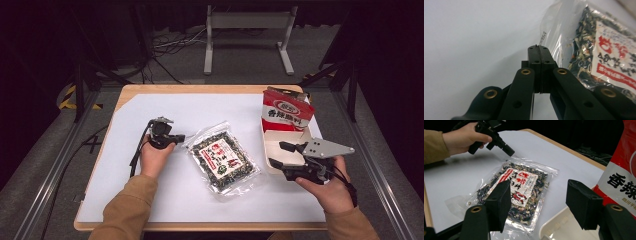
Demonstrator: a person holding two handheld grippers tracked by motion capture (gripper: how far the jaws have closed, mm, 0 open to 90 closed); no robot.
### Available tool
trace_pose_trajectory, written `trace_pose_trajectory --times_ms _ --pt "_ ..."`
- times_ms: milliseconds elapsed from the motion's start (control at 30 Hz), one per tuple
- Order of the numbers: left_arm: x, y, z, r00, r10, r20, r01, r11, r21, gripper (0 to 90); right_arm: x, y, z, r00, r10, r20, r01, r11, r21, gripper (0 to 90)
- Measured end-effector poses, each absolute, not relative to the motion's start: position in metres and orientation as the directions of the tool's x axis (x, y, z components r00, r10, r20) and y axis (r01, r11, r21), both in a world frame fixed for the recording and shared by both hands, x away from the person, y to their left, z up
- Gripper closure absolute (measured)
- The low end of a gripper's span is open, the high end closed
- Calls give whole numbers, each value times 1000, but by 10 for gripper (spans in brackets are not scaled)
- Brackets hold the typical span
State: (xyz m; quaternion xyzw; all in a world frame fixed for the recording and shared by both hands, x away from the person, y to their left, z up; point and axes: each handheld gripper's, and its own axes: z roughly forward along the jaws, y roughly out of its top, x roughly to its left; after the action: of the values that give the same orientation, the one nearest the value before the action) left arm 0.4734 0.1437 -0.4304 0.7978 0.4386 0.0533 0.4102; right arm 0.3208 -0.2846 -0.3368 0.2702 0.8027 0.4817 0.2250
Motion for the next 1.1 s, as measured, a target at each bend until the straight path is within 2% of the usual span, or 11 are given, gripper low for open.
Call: trace_pose_trajectory --times_ms 433,633,1100 --pt "441 159 -385 675 693 -252 540 -231 809 900 322 -284 -337 -761 645 -75 225 370 902 428" --pt "417 162 -352 744 652 -147 397 -254 882 900 325 -278 -338 -782 620 -67 228 384 895 454" --pt "378 154 -306 825 561 -66 246 -252 936 900 333 -268 -333 -802 594 -61 219 388 895 444"
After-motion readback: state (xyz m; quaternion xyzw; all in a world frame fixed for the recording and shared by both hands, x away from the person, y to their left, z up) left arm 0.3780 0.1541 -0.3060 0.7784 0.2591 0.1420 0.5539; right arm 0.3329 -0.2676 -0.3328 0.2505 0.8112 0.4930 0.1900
